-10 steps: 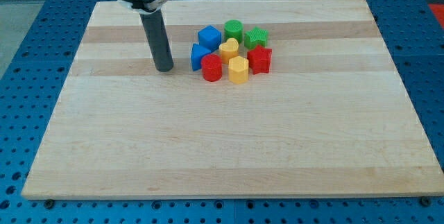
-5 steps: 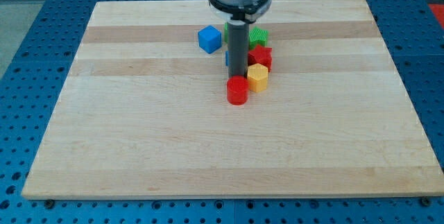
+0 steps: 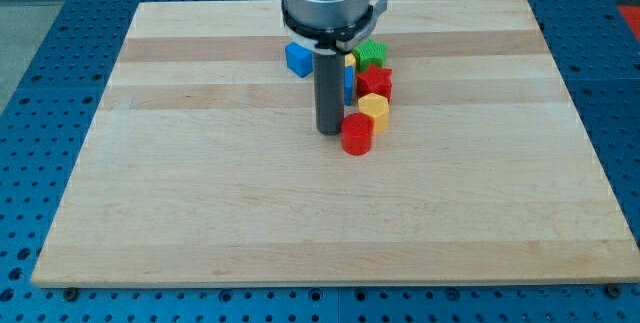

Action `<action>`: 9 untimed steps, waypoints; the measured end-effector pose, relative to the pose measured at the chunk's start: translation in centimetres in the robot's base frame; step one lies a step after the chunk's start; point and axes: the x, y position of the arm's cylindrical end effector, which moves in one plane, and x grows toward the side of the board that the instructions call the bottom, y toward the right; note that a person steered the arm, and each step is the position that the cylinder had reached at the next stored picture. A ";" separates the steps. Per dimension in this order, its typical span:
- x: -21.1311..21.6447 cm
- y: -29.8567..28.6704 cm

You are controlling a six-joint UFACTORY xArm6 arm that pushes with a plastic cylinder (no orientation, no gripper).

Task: Push the red circle to the bottom right

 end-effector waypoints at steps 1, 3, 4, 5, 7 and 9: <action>1.0 2.3; 5.9 6.7; 6.8 9.7; 8.3 11.6; 8.7 15.5; 10.3 18.5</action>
